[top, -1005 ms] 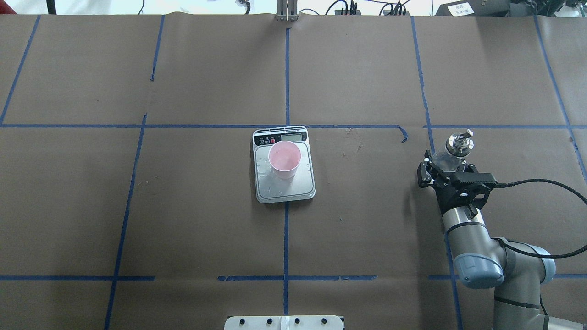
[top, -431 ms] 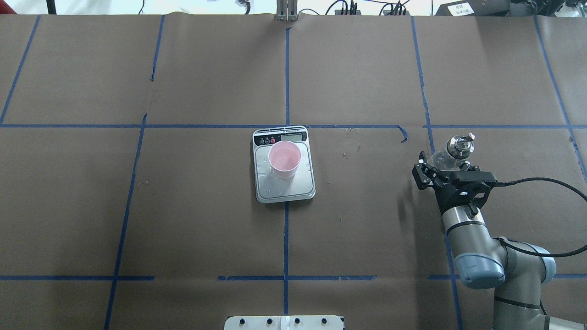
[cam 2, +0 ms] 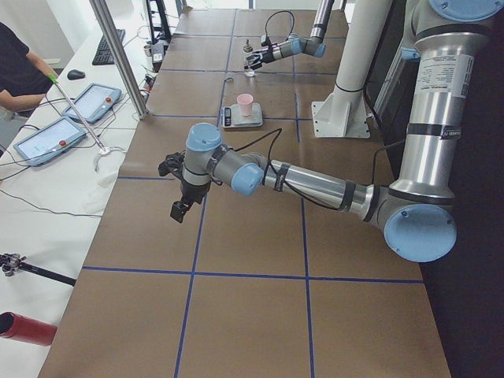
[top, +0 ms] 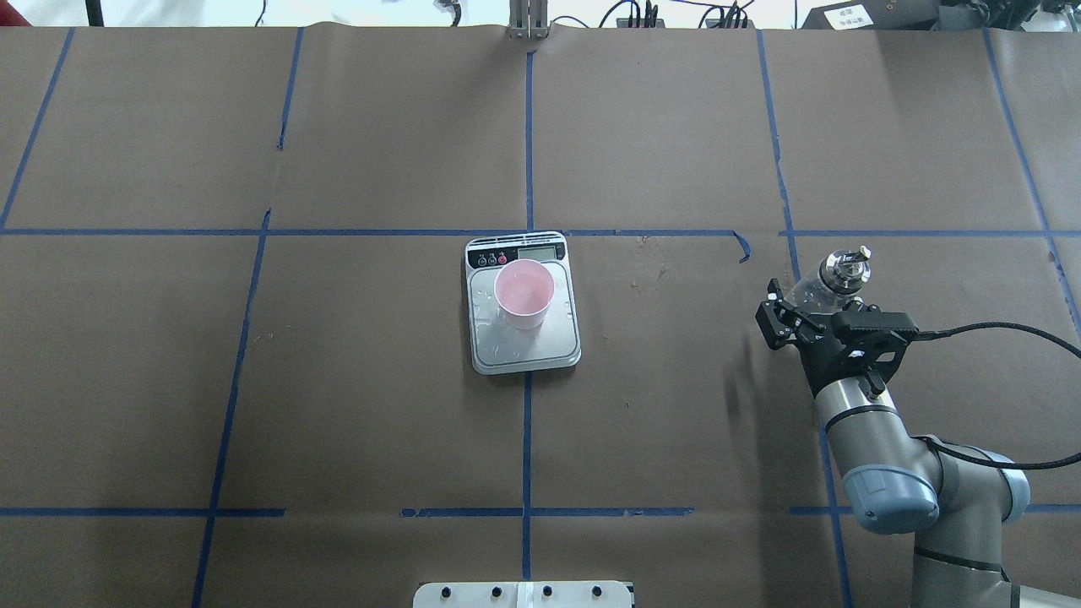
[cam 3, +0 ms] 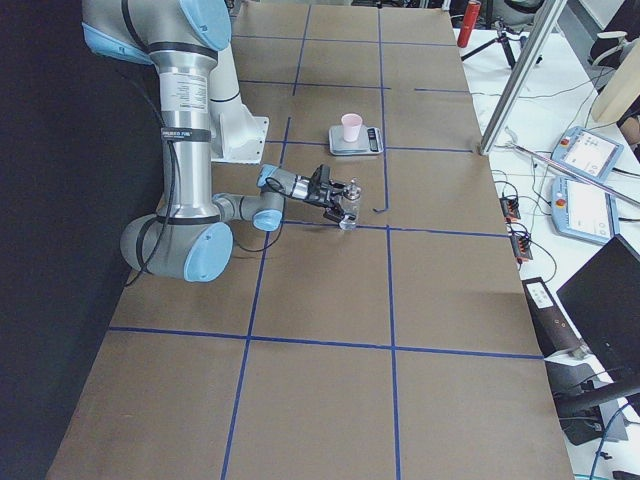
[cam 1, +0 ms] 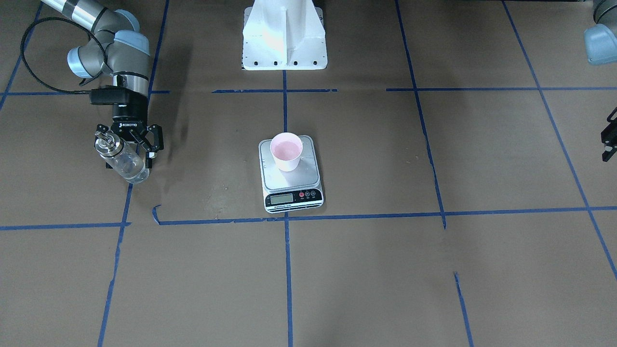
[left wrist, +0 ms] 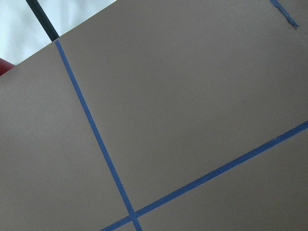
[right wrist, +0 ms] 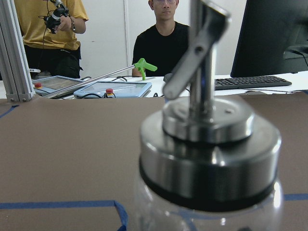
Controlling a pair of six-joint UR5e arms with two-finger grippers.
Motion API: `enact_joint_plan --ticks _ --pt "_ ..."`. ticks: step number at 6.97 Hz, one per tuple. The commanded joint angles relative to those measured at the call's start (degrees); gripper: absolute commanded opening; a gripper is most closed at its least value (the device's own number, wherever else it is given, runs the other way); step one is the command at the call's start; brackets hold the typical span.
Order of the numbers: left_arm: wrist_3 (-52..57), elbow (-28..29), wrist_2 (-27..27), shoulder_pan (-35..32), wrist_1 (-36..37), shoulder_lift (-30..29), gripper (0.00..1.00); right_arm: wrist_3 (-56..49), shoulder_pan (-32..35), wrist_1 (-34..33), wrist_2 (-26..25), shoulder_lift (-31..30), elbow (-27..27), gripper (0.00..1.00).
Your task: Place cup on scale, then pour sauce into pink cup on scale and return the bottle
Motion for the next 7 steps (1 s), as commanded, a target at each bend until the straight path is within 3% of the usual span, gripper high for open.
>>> enact_joint_plan --ticks 1,5,7 --pt "0.0 -0.11 -0.07 0.0 0.0 -0.07 1.0 -0.01 0.04 -0.01 1.78 -2.24 1.49 1.0" --pt "0.0 -0.11 -0.07 0.0 0.0 -0.24 1.0 0.08 0.04 -0.54 10.03 -7.44 9.66 1.0" --pt "-0.09 -0.2 -0.07 0.0 0.0 -0.33 1.0 0.08 0.12 -2.98 18.45 -11.29 15.33 1.0"
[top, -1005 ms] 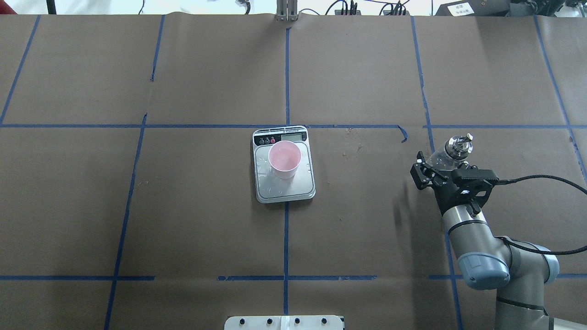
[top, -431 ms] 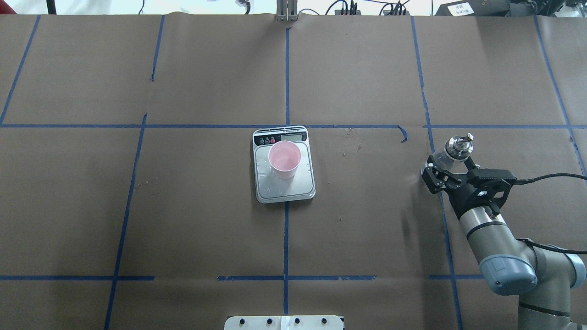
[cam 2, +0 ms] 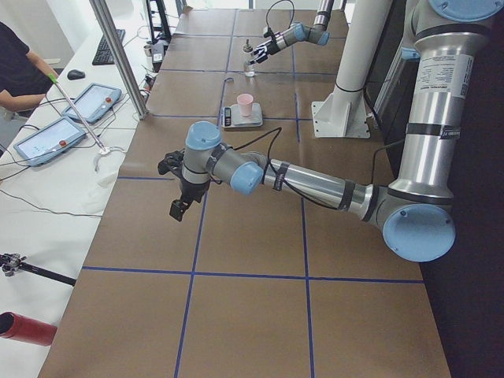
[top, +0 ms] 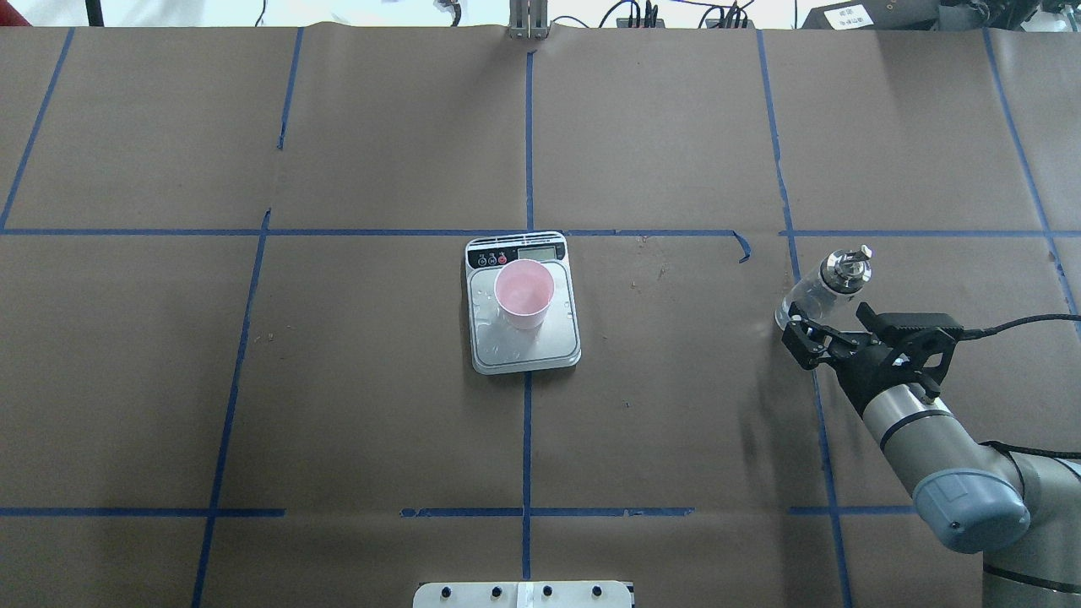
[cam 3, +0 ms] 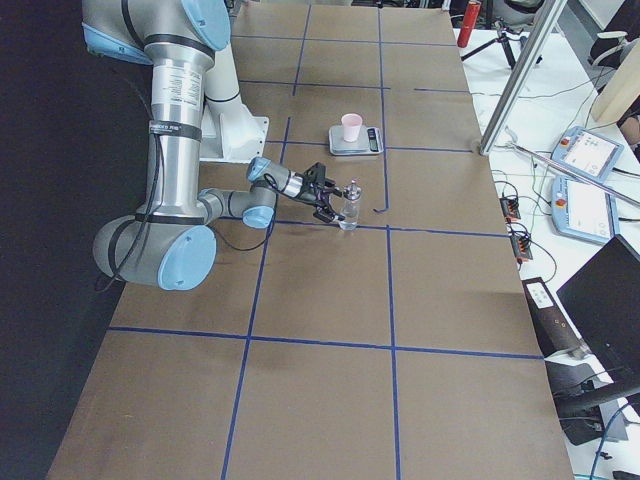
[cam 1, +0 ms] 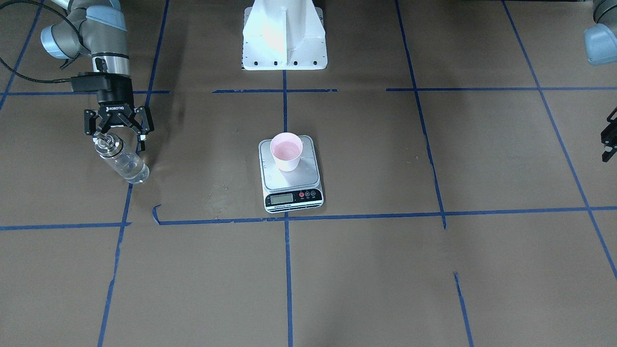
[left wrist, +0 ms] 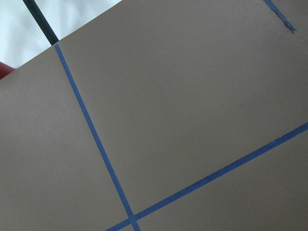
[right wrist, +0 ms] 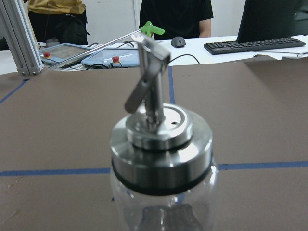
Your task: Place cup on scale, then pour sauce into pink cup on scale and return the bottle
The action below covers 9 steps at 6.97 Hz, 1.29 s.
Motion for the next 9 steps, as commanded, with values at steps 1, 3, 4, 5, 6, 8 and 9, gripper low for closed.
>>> enact_joint_plan --ticks 1,3,4,5,6,8,9 --pt "0.02 -0.07 -0.01 0.0 0.0 -0.04 1.0 0.05 0.06 -11.51 8.77 -2.96 10.67 1.0" --pt "0.02 -0.07 -0.01 0.0 0.0 -0.04 1.0 0.14 0.23 -28.86 19.13 -2.97 21.07 1.0" --pt "0.11 0.02 -0.01 0.0 0.0 -0.04 1.0 -0.04 2.32 -35.62 26.75 -2.97 24.93 1.0" --pt "0.28 0.02 -0.01 0.0 0.0 0.05 1.0 -1.52 6.0 -42.39 34.3 -2.36 27.93 1.0" --pt "0.37 -0.07 -0.01 0.0 0.0 0.05 1.0 -8.58 12.12 -47.42 43.34 -1.13 29.79 1.0" --pt "0.37 -0.07 -0.1 0.0 0.0 0.13 1.0 -28.51 30.72 -51.24 64.87 1.87 29.11 1.0" --pt "0.02 -0.16 -0.01 -0.09 0.09 1.09 1.0 -40.18 41.17 -51.33 74.02 1.87 25.54 1.0"
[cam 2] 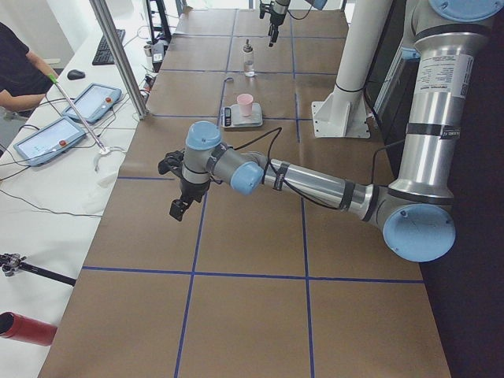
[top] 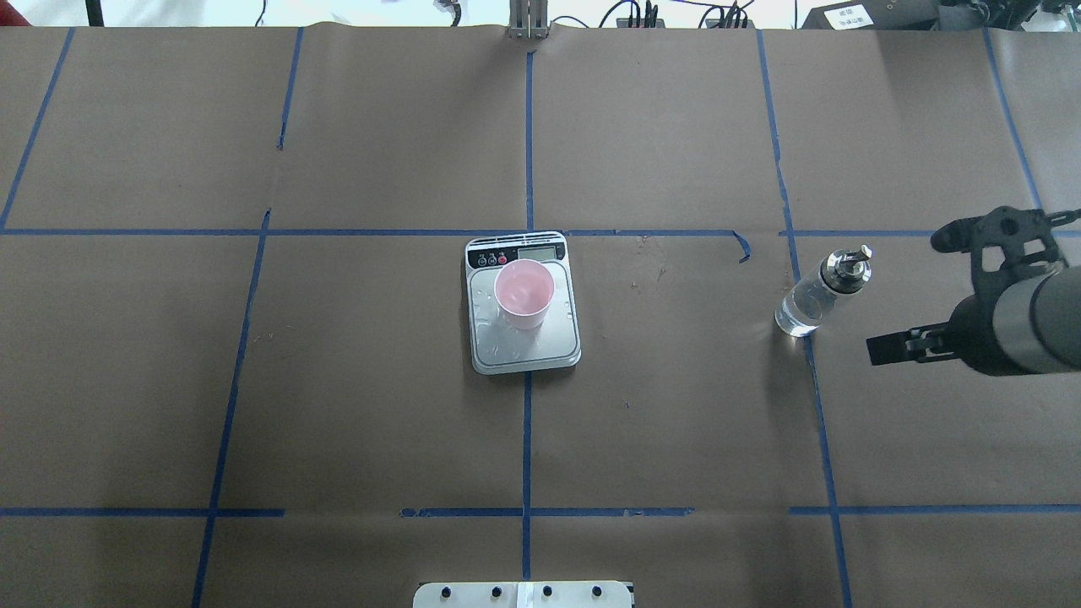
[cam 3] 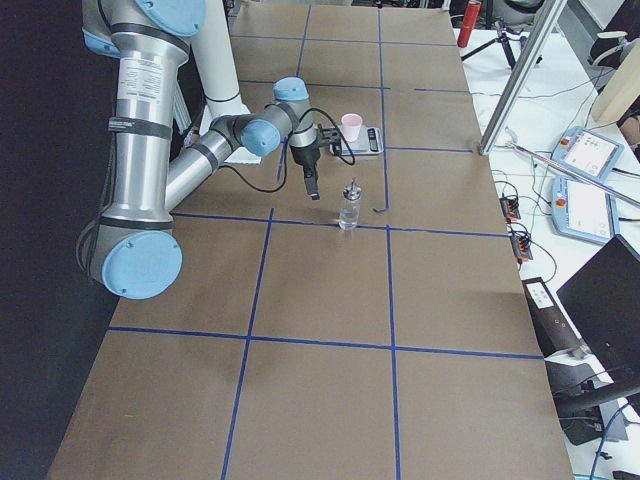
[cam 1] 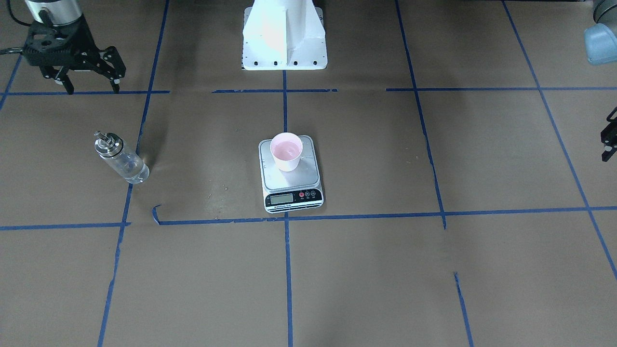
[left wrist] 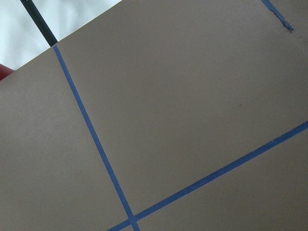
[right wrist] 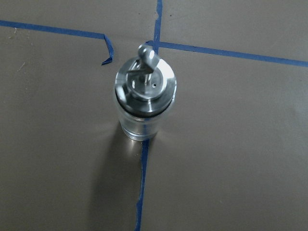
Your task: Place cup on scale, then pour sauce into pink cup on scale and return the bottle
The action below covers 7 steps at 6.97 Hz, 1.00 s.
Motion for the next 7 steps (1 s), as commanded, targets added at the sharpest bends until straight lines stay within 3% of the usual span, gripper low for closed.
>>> enact_joint_plan --ticks 1,2,4,6,7 --pt "-0.04 0.52 -0.12 0.02 0.07 1.07 1.0 -25.41 21.97 -0.88 18.9 0.58 -8.23 1.0" --pt "0.14 0.35 -0.2 -0.07 0.24 1.16 1.0 -37.62 30.86 -0.53 25.76 0.93 -15.42 1.0" --pt "0.31 1.05 -4.14 -0.07 1.64 2.46 1.0 -58.31 41.53 -0.26 30.57 1.37 -29.22 1.0" --pt "1.97 0.01 -4.69 -0.77 0.69 7.36 1.0 -61.83 43.87 -0.09 29.62 0.67 -38.05 1.0" --pt "8.08 1.74 -4.51 -1.38 0.68 8.35 1.0 -61.92 43.95 0.09 29.53 0.41 -38.78 1.0"
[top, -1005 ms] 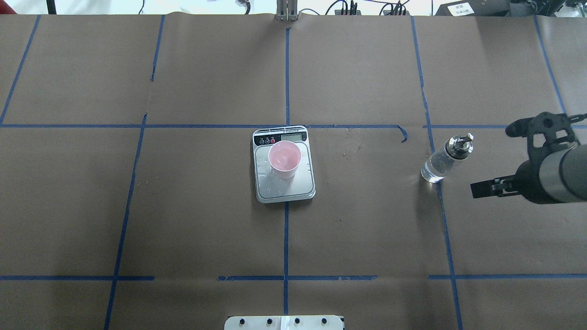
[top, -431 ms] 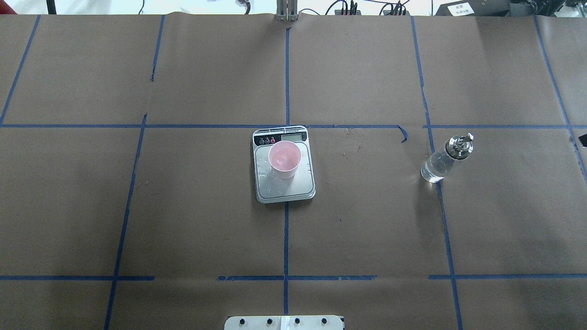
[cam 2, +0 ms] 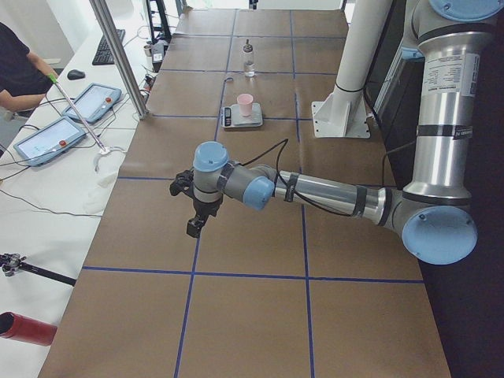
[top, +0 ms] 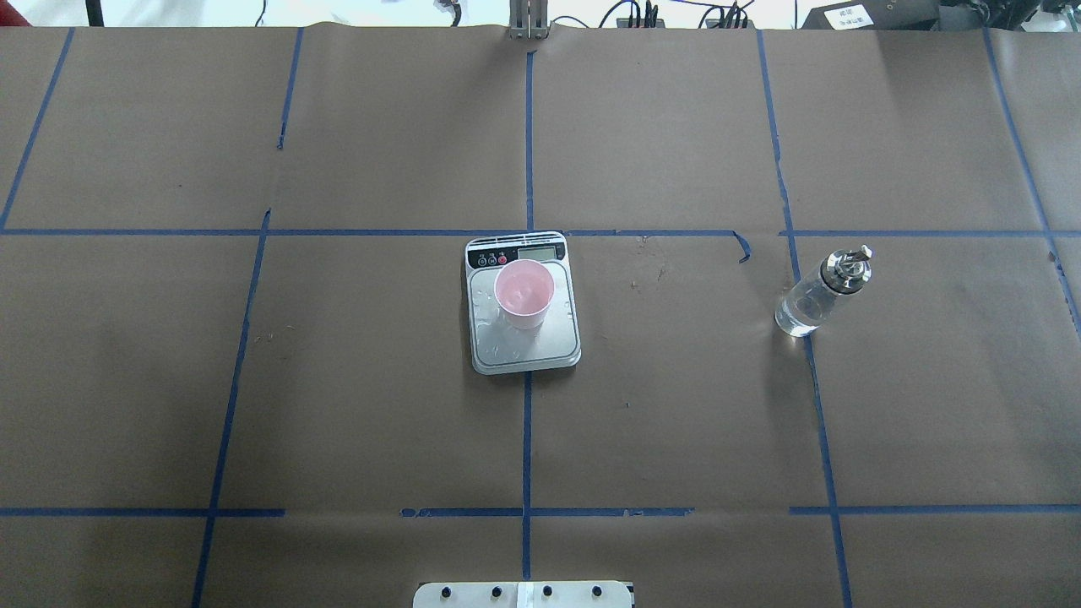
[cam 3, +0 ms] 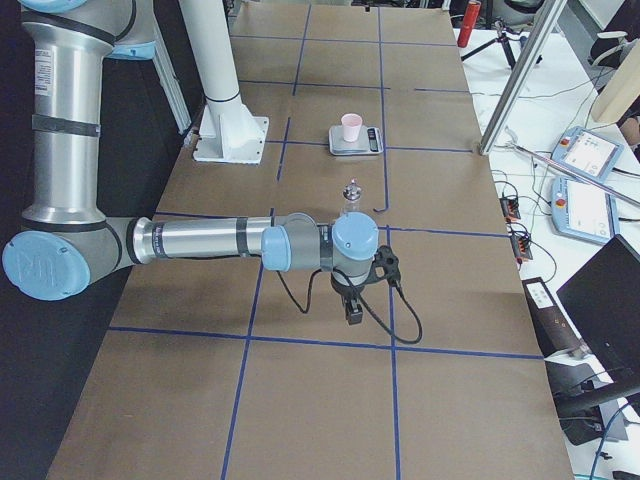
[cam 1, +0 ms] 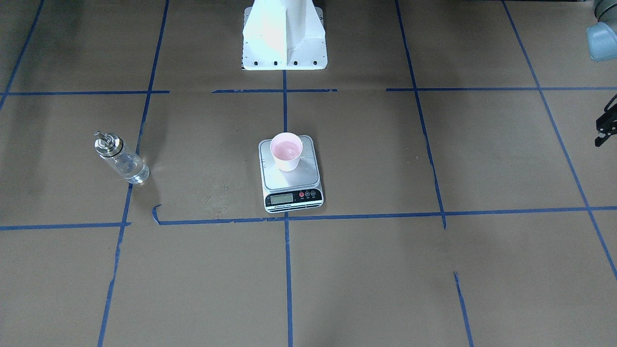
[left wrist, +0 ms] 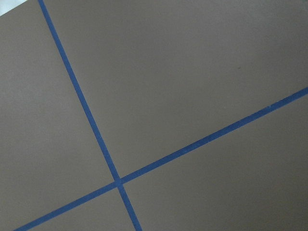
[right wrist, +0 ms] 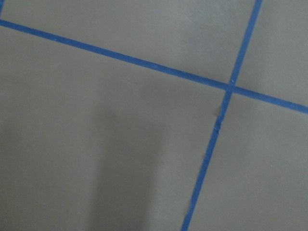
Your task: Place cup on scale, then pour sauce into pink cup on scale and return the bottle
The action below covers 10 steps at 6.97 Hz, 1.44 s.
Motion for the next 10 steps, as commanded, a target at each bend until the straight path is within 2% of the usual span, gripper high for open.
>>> enact_joint_plan --ticks 1,3,6,8,10 --pt "6.15 3.26 -0.06 -2.24 0.6 1.91 1.0 -0.63 1.82 0.09 -0.18 0.4 -3.92 1.0" --pt "8.25 3.81 -0.76 -9.18 8.64 1.56 1.0 -0.45 2.18 0.18 -0.18 0.41 -4.11 1.0" --pt "10.64 2.67 -1.47 -9.99 17.2 -1.42 1.0 -0.19 2.18 0.18 -0.18 0.41 -3.67 1.0" --pt "11.08 3.01 -4.36 -13.15 18.01 -1.35 1.0 1.99 2.88 0.18 -0.09 0.58 -3.49 1.0" --pt "11.17 3.45 -4.46 -13.51 17.75 -1.43 1.0 3.33 3.15 0.18 0.17 0.58 -3.4 1.0"
